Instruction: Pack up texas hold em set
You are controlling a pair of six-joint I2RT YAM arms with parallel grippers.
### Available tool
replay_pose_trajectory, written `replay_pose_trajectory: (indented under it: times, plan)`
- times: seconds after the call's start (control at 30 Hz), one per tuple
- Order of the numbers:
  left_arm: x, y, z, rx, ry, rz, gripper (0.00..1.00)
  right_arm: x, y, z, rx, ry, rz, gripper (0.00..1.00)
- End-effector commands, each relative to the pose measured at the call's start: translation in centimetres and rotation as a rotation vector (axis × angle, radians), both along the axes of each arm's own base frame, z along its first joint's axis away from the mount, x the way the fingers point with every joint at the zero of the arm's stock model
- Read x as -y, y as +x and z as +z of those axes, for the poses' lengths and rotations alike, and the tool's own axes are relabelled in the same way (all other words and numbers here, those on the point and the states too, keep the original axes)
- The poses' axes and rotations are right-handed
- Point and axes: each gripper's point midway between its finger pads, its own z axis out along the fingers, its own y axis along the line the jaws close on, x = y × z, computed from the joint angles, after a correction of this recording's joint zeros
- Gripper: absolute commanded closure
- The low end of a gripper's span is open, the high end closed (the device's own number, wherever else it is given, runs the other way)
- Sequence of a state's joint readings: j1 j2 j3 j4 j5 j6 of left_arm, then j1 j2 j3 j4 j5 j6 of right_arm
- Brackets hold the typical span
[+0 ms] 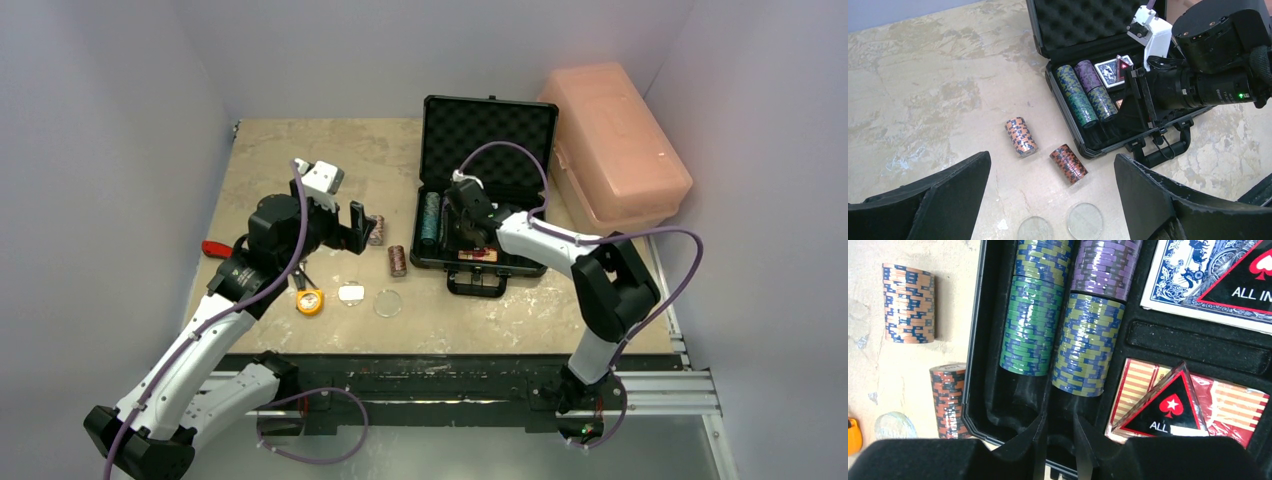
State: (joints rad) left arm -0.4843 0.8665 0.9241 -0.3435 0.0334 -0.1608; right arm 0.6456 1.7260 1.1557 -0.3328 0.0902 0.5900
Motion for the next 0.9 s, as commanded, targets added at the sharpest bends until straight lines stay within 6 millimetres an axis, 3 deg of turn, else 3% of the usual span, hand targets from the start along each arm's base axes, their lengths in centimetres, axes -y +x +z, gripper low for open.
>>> replay_pose_trajectory:
  times: [0.0, 0.3, 0.63, 0.87]
  plan:
    - [-0.1, 0.2, 2.2, 0.053, -0.011, -0.003, 0.06, -0.8, 1.1, 0.0, 0.024, 0.016, -0.001, 0.72]
    - [-0.1, 0.2, 2.1, 0.049, -0.009, -0.003, 0.07, -1.2, 2.5, -0.6, 0.023, -0.019, -0.009, 0.74]
    - [-0.3, 0.6, 1.7, 0.041, 0.008, 0.016, 0.07, -1.3, 3.5, 0.3, 0.053, -0.034, -0.009, 0.70]
    - [-1.0, 1.5, 0.8, 0.020, 0.037, 0.068, 0.05, -0.9, 2.8, 3.0, 0.093, -0.009, 0.011, 0.63]
